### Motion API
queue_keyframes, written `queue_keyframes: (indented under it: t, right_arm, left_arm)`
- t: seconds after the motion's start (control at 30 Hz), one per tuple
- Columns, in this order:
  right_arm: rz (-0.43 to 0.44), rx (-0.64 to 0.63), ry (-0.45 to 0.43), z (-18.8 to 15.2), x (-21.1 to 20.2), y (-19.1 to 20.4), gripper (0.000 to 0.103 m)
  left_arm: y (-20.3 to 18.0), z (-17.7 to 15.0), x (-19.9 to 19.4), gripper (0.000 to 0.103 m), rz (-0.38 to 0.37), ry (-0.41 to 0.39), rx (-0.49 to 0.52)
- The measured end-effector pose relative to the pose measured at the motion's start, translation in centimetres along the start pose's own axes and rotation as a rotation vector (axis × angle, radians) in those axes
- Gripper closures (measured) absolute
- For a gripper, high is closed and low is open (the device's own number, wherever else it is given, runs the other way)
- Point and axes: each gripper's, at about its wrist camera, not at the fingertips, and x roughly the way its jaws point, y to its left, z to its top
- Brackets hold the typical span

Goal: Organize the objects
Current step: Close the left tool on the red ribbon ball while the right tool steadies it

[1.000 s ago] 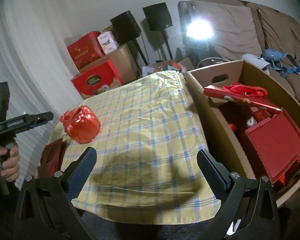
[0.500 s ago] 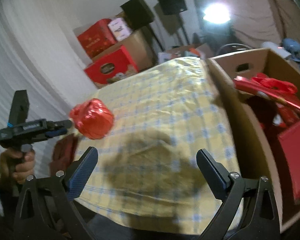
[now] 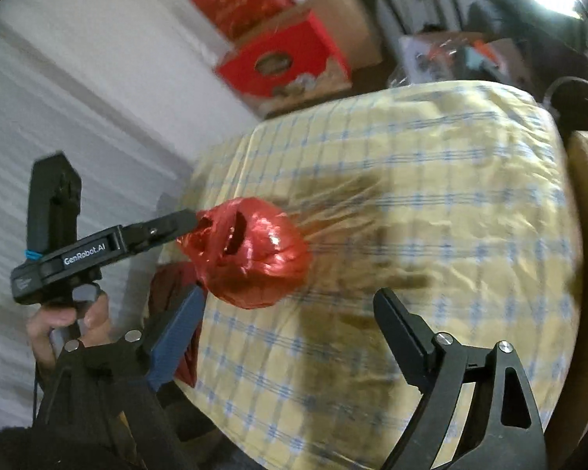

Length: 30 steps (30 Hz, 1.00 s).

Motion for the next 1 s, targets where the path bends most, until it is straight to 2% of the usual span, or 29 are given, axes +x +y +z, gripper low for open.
queue_keyframes:
  t: [0.07, 0.1, 0.2, 0.3, 0.37, 0.43, 0.47, 0.57, 0.67, 0.8, 1.0]
  right_arm:
    - [-0.018, -0.008, -0.007, 0.9, 0.7, 0.6, 0.02]
    - [-0.032, -0.005, 0.0, 1.2, 1.3, 0.7, 0.025]
    - [-0.035, 0.001, 0.03, 1.8, 2.9, 0.9, 0.034]
    - [0.022, 0.011, 0.046, 2.1, 4.3, 0.6, 0.043]
    - [0.033, 0.024, 0.058, 2.1, 5.0, 0.2, 0.044]
    - [0.032, 0.026, 0.06, 2.1, 5.3, 0.1, 0.048]
    - [0.039, 0.024, 0.053, 2.0, 5.1, 0.2, 0.054]
    - [0.018, 0.014, 0.038, 2.1, 4.5, 0.3, 0.063]
    - [-0.003, -0.011, 0.039, 2.0, 4.3, 0.6, 0.065]
    - [0.029, 0.008, 0.05, 2.7, 4.5, 0.4, 0.063]
    - [-0.008, 0.003, 0.067, 3.7, 5.7, 0.1, 0.066]
  left_arm:
    - [-0.1, 0.1, 0.7, 0.047, -0.02, 0.031, -0.011]
    - [-0.3, 0.0, 1.0, 0.048, -0.03, 0.043, -0.011]
    - [-0.2, -0.2, 1.4, 0.049, -0.024, 0.034, -0.007]
    - [0.1, -0.1, 1.4, 0.048, -0.032, 0.023, -0.018]
    - [0.4, -0.1, 1.5, 0.048, -0.055, 0.035, -0.025]
    - [0.8, -0.2, 1.3, 0.048, -0.077, 0.046, -0.027]
    - [0.9, -0.2, 1.3, 0.05, -0.081, 0.047, -0.027]
    - [1.5, 0.0, 0.9, 0.05, -0.06, 0.037, -0.044]
    - [1.9, 0.1, 1.0, 0.05, -0.067, 0.042, -0.047]
    - [0.9, -0.1, 2.3, 0.05, -0.036, 0.082, -0.009]
    - [0.7, 0.0, 3.6, 0.05, -0.016, 0.094, -0.001]
